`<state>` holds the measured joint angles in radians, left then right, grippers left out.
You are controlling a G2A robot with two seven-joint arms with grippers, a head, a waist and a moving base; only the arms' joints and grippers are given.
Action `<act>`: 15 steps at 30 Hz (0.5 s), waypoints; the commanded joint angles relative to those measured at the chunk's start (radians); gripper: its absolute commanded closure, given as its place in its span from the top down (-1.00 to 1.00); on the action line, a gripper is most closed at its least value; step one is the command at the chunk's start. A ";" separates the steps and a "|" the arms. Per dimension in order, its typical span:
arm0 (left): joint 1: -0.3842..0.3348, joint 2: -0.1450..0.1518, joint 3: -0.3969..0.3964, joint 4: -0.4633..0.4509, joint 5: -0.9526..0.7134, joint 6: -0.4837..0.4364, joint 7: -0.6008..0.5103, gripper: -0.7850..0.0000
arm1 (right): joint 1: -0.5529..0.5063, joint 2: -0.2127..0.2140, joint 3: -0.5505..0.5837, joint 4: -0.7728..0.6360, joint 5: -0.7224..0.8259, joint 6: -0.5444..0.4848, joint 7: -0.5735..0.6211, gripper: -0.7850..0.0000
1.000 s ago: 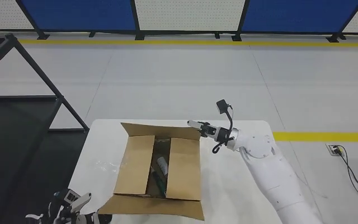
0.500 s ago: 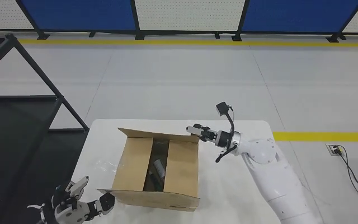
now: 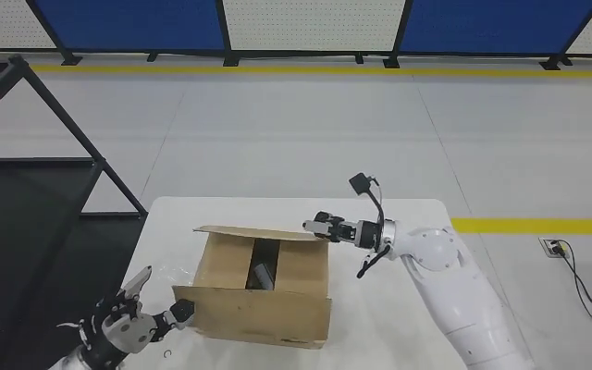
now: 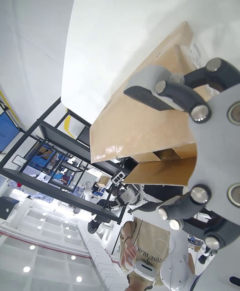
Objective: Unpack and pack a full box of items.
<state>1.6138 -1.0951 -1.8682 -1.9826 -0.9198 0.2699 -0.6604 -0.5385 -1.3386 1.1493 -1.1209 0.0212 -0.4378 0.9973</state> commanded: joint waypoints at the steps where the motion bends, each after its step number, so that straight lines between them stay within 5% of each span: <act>1: 0.003 -0.003 0.028 -0.015 0.031 -0.012 0.064 1.00 | 0.005 0.000 -0.011 0.000 -0.002 0.000 0.022 1.00; 8: -0.020 -0.009 0.076 -0.030 0.033 -0.003 0.174 1.00 | 0.013 0.005 -0.031 -0.006 -0.004 0.038 0.061 1.00; 15: -0.037 -0.013 0.099 -0.037 0.004 0.019 0.237 1.00 | 0.029 0.011 -0.057 -0.030 -0.054 0.285 0.115 1.00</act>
<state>1.5765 -1.1079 -1.7695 -2.0198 -0.9160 0.2892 -0.4229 -0.5081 -1.3285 1.0939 -1.1457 -0.0319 -0.1792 1.1090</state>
